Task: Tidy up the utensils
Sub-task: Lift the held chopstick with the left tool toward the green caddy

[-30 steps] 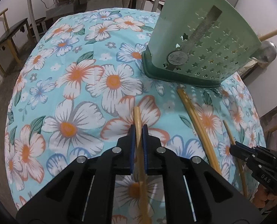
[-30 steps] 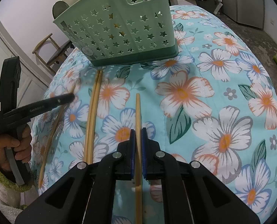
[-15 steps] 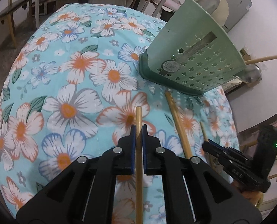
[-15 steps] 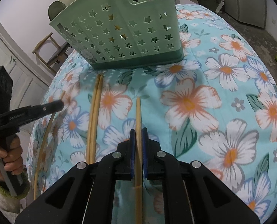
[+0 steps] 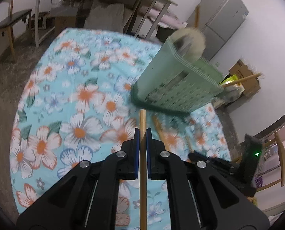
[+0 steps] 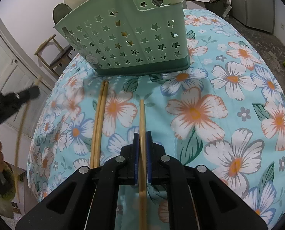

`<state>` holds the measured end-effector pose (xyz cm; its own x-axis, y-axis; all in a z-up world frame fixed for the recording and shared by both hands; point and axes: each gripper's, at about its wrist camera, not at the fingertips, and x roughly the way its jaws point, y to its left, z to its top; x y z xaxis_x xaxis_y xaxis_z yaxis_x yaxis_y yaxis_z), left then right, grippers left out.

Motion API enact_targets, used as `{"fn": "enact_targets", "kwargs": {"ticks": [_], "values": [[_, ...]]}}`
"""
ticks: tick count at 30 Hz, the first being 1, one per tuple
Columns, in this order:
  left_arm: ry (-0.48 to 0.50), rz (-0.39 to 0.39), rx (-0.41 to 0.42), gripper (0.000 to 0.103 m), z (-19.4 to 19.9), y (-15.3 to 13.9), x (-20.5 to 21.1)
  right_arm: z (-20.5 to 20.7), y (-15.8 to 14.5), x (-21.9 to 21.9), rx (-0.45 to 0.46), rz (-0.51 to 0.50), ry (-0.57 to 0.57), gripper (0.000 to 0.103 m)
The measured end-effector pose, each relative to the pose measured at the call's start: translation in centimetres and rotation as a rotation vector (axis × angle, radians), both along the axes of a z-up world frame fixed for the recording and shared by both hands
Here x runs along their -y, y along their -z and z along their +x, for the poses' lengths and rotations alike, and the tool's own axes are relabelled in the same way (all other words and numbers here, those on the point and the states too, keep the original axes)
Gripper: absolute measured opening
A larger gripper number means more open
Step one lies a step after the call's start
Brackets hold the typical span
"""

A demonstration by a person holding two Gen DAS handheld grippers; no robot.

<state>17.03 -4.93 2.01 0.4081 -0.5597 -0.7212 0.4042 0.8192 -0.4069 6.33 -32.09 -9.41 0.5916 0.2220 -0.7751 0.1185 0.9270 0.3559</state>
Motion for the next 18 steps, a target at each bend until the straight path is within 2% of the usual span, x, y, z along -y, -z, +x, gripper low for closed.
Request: {"fn": "enact_targets", "kwargs": {"ticks": [3,5,7,12,14,18], "values": [[0.013,-0.021,0.066,0.005,-0.4,-2.0,0.4,0.0,0.0,0.0,0.002,0.001,0.001,0.007],[0.031,0.005,0.144,0.005,-0.9,-3.4,1.2,0.0,0.0,0.0,0.001,0.002,0.001,0.007],[0.050,0.040,0.167,0.005,-1.0,-3.4,2.0,0.0,0.0,0.0,0.002,0.005,0.002,0.007],[0.088,0.083,0.057,0.005,0.0,-0.5,3.0,0.0,0.0,0.1,0.003,0.008,0.002,0.007],[0.082,0.076,-0.003,0.005,0.5,0.8,2.7,0.1,0.1,0.1,0.002,0.010,0.003,0.007],[0.058,0.055,-0.059,0.005,1.3,2.1,2.0,0.1,0.1,0.1,0.000,0.011,0.002,0.007]]}}
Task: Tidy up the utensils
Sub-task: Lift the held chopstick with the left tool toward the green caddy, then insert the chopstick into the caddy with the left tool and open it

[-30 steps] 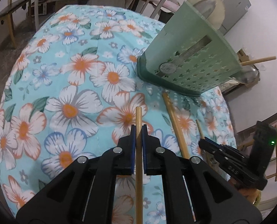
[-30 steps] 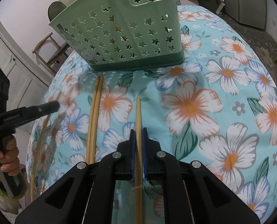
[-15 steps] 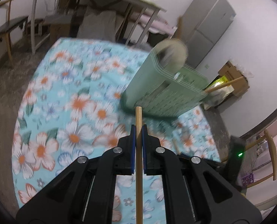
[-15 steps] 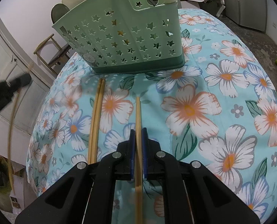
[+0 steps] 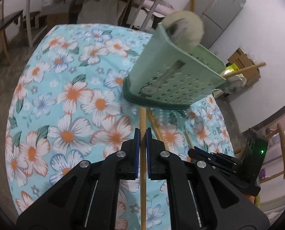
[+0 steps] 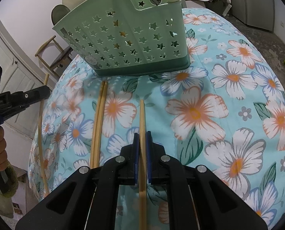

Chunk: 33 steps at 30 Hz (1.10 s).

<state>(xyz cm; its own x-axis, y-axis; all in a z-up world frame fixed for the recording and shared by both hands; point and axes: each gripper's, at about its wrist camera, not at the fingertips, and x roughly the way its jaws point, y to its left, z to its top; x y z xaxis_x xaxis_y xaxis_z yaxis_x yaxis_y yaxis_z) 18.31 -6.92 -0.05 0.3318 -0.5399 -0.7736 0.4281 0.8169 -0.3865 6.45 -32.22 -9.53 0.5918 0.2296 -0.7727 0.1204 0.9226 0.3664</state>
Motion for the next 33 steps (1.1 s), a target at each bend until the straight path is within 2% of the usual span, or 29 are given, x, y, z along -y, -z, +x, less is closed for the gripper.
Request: {"fn": "enact_targets", "kwargs": {"ticks": [6,13,20,27,33], "values": [[-0.028,-0.002,-0.030,0.005,0.7,0.9,-0.9,0.1,0.1,-0.1,-0.001,-0.001,0.000,0.007],[-0.014,-0.017,0.056,0.005,-0.2,-1.5,-1.0,0.2,0.1,-0.2,-0.002,-0.009,-0.001,0.007],[-0.001,-0.095,0.198,0.005,-1.6,-6.5,-1.0,0.1,0.1,-0.3,-0.001,-0.012,0.001,0.007],[0.025,-0.241,0.378,0.005,-2.9,-13.3,0.0,0.1,0.1,-0.3,-0.001,-0.012,0.001,0.007],[0.040,-0.380,0.626,0.005,-3.6,-20.2,2.5,0.1,0.2,-0.3,-0.001,-0.012,0.002,0.007]]}}
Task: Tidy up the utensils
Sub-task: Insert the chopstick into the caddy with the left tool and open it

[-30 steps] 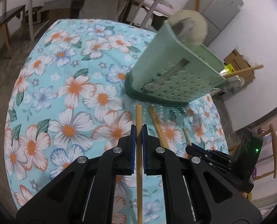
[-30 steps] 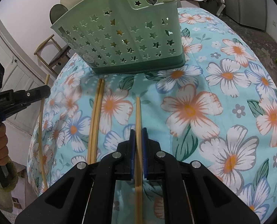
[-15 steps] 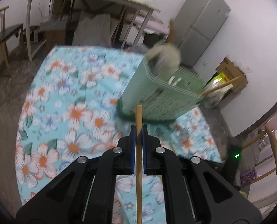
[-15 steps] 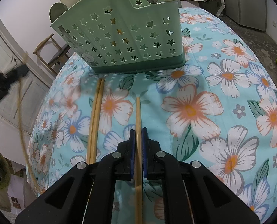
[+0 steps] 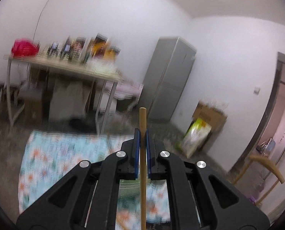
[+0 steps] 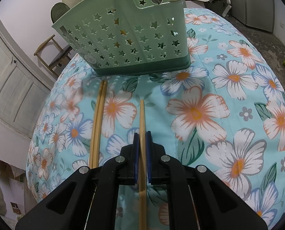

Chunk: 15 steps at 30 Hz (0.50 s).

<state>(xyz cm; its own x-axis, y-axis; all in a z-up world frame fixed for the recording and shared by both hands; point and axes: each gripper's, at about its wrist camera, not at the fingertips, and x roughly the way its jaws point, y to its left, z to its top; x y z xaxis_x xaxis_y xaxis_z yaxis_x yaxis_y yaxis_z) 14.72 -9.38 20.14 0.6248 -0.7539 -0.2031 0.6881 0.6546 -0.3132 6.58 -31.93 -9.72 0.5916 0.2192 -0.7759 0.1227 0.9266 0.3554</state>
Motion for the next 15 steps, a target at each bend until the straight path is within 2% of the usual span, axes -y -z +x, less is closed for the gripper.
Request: {"fn": "enact_targets", "kwargs": {"ticks": [4,7,9,15], "values": [[-0.037,-0.066,0.135,0.005,0.4,-2.8,2.8,0.0,0.0,0.0,-0.001,0.002,0.002,0.007],[-0.101,-0.086,0.221,0.005,0.9,-3.2,4.8,0.0,0.1,0.0,-0.002,0.006,0.002,0.007],[-0.138,-0.083,0.247,0.005,1.8,-2.7,6.6,0.0,0.1,0.1,-0.002,0.011,0.003,0.007],[-0.238,-0.011,0.242,0.005,4.4,1.3,11.4,-0.1,0.2,0.4,0.000,0.031,0.002,0.007]]}}
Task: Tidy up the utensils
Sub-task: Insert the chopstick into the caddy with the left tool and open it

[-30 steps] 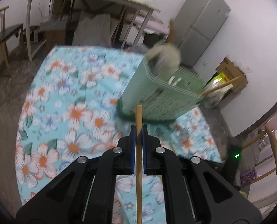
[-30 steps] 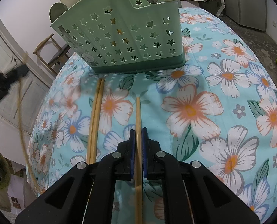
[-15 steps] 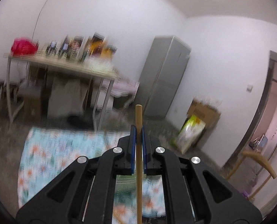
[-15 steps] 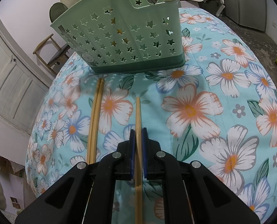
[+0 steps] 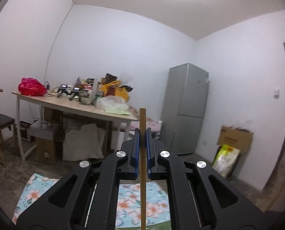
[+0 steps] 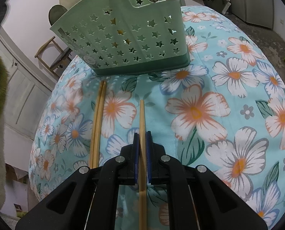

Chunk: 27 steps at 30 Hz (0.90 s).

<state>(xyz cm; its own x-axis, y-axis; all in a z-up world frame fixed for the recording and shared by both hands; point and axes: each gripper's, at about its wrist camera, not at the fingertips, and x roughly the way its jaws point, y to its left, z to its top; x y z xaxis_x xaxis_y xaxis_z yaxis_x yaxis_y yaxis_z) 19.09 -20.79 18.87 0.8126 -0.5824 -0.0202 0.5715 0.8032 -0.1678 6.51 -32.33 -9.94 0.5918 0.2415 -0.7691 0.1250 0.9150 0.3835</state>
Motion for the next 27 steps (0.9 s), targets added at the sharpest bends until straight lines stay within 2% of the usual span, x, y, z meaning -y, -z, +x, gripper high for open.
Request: {"fn": "enact_targets", "kwargs": {"ticks": [5,9,13,16,20,23,27], "values": [[-0.061,0.036,0.011,0.005,0.9,2.8,1.7,0.0,0.0,0.1,0.002,0.013,-0.001,0.007],[-0.084,0.027,0.006,0.007,0.7,4.4,1.2,-0.1,0.0,0.3,0.006,0.022,0.000,0.007],[-0.114,0.002,-0.006,0.028,0.3,4.9,-0.5,-0.1,0.1,0.4,0.007,0.022,0.000,0.007],[-0.117,0.001,-0.006,0.033,-0.4,4.9,-1.8,-0.1,0.1,0.4,0.005,0.022,0.000,0.007],[-0.107,-0.002,-0.019,0.044,-1.5,4.4,-3.8,0.0,0.0,0.5,0.002,0.034,0.001,0.007],[-0.081,0.013,-0.061,0.052,-2.8,4.4,-5.6,0.1,-0.1,0.8,-0.001,0.056,-0.001,0.008],[-0.045,0.093,-0.170,0.059,-3.6,5.8,-7.8,0.2,-0.3,1.2,-0.010,0.075,-0.019,0.008]]}}
